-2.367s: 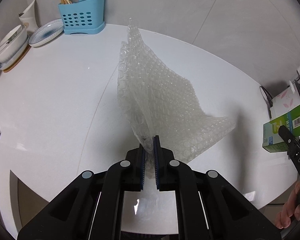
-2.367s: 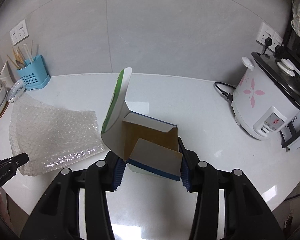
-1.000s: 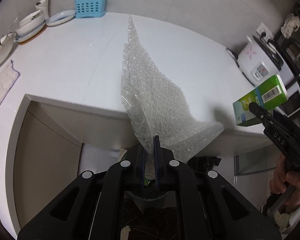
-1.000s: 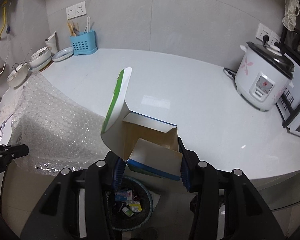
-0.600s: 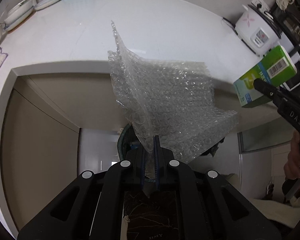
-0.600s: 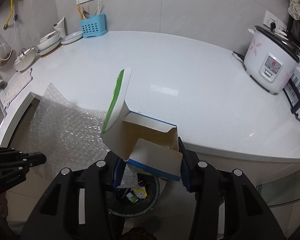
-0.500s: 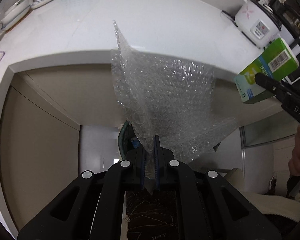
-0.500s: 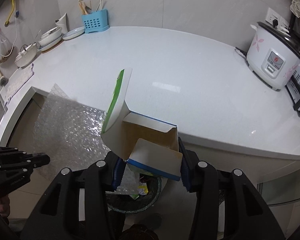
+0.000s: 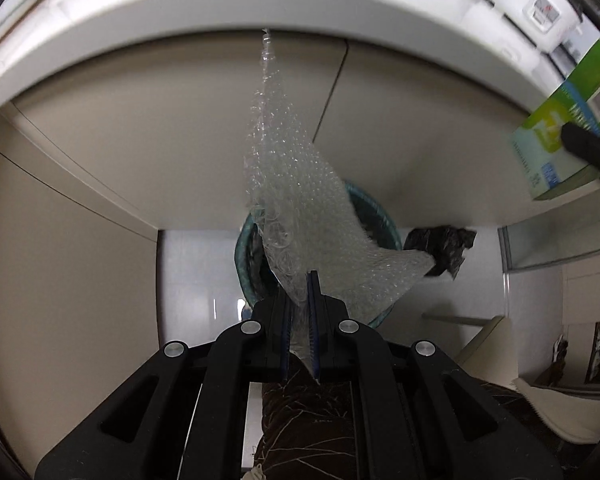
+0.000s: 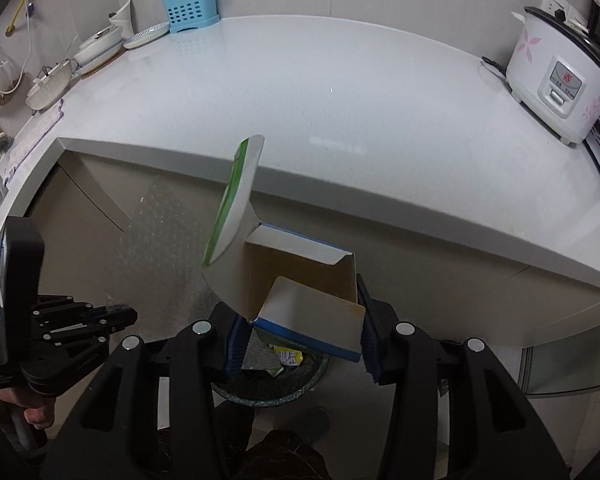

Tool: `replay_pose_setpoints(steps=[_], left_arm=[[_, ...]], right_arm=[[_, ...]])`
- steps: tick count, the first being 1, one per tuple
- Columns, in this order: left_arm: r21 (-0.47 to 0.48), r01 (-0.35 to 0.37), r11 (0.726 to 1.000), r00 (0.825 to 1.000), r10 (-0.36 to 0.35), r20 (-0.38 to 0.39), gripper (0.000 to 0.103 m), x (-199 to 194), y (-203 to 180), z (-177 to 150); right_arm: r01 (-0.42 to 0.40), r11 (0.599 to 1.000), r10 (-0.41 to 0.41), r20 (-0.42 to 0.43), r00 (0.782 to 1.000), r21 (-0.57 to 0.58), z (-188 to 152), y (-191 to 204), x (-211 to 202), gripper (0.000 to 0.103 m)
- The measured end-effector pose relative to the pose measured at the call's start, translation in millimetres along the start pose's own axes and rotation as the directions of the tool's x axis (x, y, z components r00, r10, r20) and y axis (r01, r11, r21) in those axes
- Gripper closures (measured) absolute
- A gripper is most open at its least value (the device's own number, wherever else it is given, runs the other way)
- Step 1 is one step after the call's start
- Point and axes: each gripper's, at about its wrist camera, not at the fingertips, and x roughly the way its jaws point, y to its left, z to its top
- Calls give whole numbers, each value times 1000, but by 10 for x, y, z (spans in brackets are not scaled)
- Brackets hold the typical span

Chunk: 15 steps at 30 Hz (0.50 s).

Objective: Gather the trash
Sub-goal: 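Lower both held items over the wastebasket below the counter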

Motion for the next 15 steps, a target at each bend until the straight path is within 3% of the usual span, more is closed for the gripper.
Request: replay_pose_setpoints(steps=[6, 15], left_arm=[[24, 0, 1000, 999, 2, -48, 97, 290, 40, -29], [39, 1, 999, 998, 1, -55, 91, 462, 42, 22]], right_arm=[[13, 1000, -12, -40, 999, 16, -110, -25, 180, 59], [23, 999, -21, -66, 998, 41, -180, -50, 301, 59]])
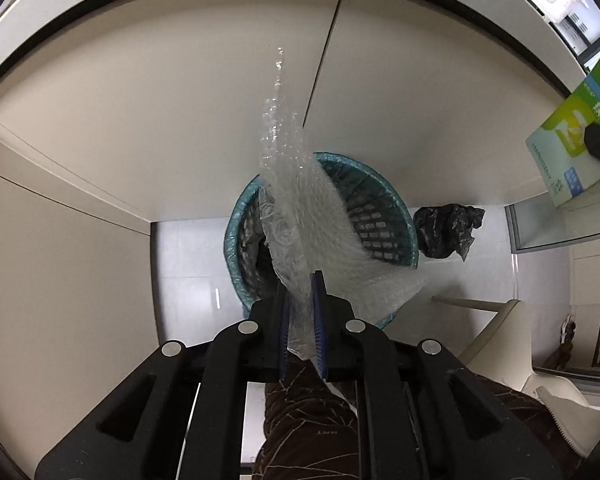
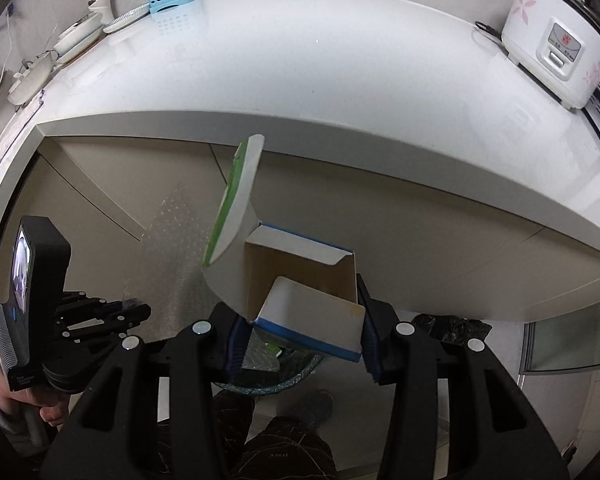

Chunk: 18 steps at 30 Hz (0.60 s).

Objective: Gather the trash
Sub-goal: 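Open the left tool to drop the bubble wrap while the right tool releases the carton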

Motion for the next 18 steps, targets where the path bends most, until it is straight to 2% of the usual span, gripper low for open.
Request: replay_pose_setpoints(steps=[5, 7, 11, 13, 15, 16, 18], left_arm=[[-17, 5, 1000, 1000, -5, 12, 74, 8, 27, 66], [-25, 7, 1000, 1000, -7, 20, 61, -4, 40, 89], [-44, 2, 999, 999, 1, 47, 46, -92, 73, 138], [-60, -5, 998, 998, 9, 68, 32, -165, 99, 157], [-69, -6, 998, 996, 12, 92, 27, -259, 145, 179], [-76, -12, 997, 995, 20, 103, 19, -308, 179, 193], [-95, -21, 995, 991, 33, 126, 11, -394, 253, 218]], right_arm=[[1, 1000, -1, -11, 1000, 5, 19, 2, 49, 59], [0, 1000, 0, -14, 1000, 9, 29, -2, 61, 59], [-12, 1000, 12, -12, 1000, 12, 58, 2, 93, 59], [-24, 1000, 24, -9, 1000, 12, 58, 17, 121, 59], [-45, 999, 45, -6, 999, 14, 60, 53, 166, 59], [-53, 999, 53, -4, 999, 13, 58, 79, 186, 59], [-64, 998, 64, 0, 998, 7, 57, 133, 246, 59]])
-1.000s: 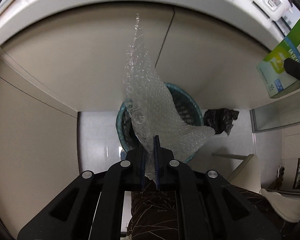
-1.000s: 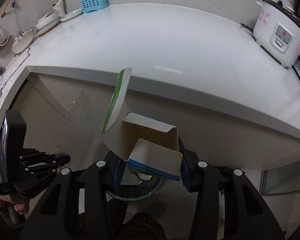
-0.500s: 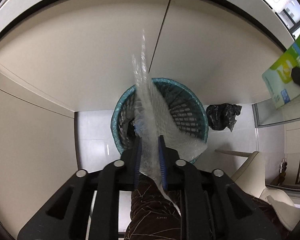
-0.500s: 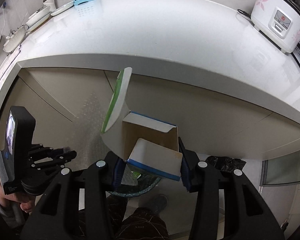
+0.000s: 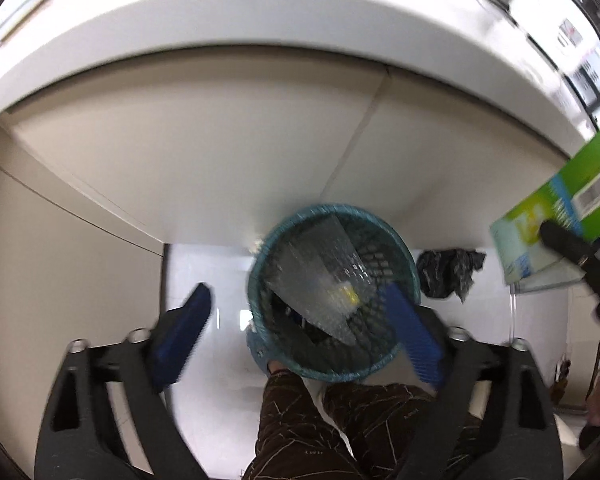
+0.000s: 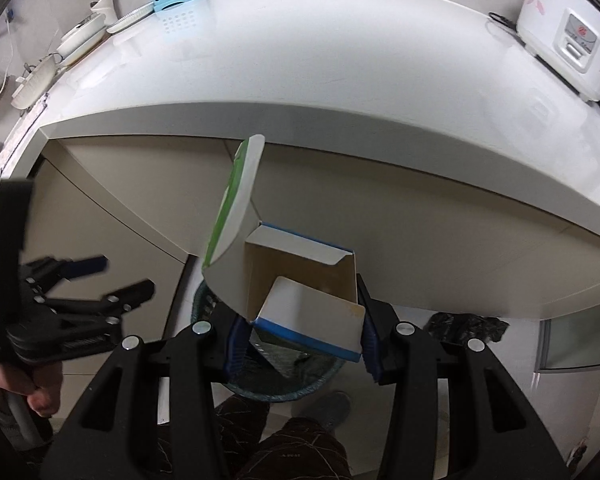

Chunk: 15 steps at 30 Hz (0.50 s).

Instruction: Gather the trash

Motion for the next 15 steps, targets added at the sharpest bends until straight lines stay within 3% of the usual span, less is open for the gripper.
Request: replay_pose_setpoints(steps=[8, 15], left_arm=[[-11, -34, 999, 999, 34, 6, 6, -96, 231, 124], [6, -40, 999, 999, 40, -6, 6, -119, 267, 183]], right_arm=[[-35, 999, 35, -16, 999, -7, 43, 155, 235, 55], [-31, 1000, 31, -27, 999, 3, 59, 161, 268, 41]])
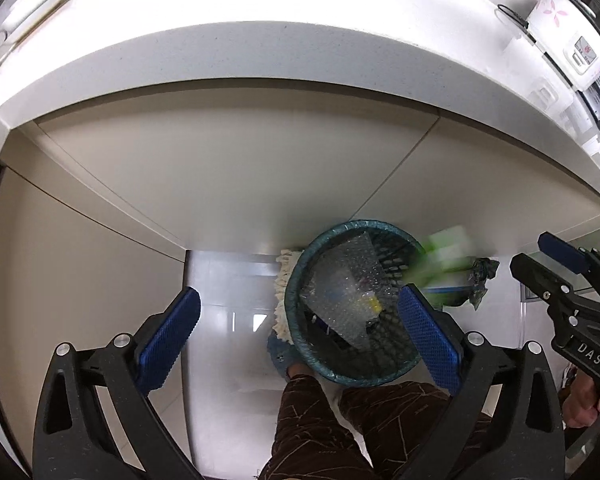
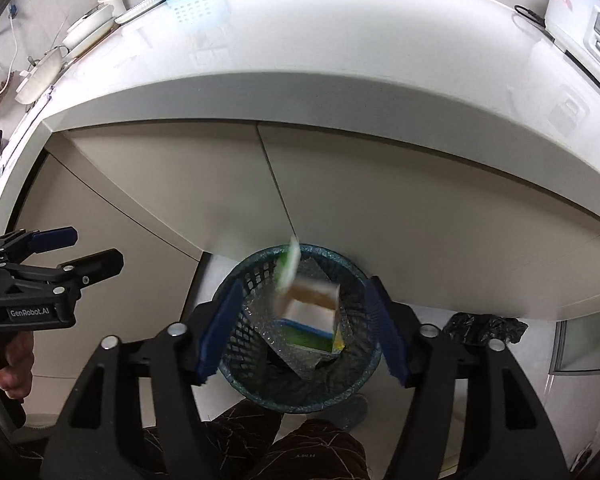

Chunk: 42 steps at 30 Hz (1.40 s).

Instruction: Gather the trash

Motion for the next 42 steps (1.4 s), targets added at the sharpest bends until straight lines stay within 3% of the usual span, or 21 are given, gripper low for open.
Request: replay_pose_setpoints(steps=[4, 10, 18, 28, 33, 42], left_arm=[[12, 8, 1000, 1000, -8, 5, 6, -133, -35, 69], [21, 38, 999, 997, -40, 68, 6, -662, -133, 274], [11, 41, 999, 995, -42, 93, 6, -1471, -308, 683], [11, 23, 1000, 995, -24, 100, 6, -2248, -391, 856], [12, 5, 1000, 995, -6, 101, 6, -2412, -392, 852], [30, 17, 999, 995, -20, 100, 6, -2372, -455, 857]], right_arm=[[31, 1000, -31, 15, 999, 8, 77, -30, -149, 24], [100, 994, -103, 69, 992, 42, 361, -120, -726, 9], [175, 978, -178, 18, 984, 117, 743, -218, -1561, 8], [158, 967, -158, -16, 987, 202, 900, -244, -2250, 8], [170, 965, -173, -2, 985, 202, 897, -160, -2408, 8], [184, 958, -191, 12, 981, 220, 912, -158, -2454, 8]])
